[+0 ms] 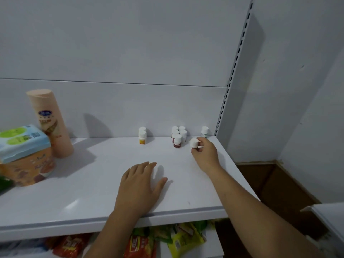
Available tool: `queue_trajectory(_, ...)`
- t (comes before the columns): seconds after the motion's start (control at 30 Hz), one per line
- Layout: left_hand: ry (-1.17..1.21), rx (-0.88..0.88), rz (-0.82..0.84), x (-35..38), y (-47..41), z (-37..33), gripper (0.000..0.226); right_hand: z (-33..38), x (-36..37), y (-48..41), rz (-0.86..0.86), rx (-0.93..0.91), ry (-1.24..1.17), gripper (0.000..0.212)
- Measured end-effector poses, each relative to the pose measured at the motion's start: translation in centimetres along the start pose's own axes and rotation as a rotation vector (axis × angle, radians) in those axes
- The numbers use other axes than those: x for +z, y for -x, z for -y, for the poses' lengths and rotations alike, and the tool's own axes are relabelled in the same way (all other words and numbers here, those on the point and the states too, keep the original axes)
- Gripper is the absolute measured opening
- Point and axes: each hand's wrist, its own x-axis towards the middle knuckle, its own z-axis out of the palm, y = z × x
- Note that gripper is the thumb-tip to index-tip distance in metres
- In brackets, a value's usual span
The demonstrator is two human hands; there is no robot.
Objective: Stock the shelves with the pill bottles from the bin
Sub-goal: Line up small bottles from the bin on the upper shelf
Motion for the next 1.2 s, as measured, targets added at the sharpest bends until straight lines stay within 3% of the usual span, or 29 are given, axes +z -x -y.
queue_trajectory(0.3,-0.088,0.019,0.003,0.5,-0.4,0.1,0.073,-0.2,2.5,-3.5,0.06,-0.06,0.074,0.01)
queue_trajectory(0.77,-0.114,0.001,0.029,0.7,-0.5,0.1,0.075,-1.0,3.6,-4.3,0.036,0.013,-0.026,0.022)
queue_trajectory(1.03,-0.076,-0.003,0.035,0.6,-0.6,0.2,0.075,-0.8,2.3,-3.4,0.126,0.091,-0.043,0.049)
queue_trajectory(1.2,-0.054,-0.02,0.036,0.4,-0.8,0.0,0.075,-0.2,-1.7,0.5,0.19,-0.004,0.091,0.055)
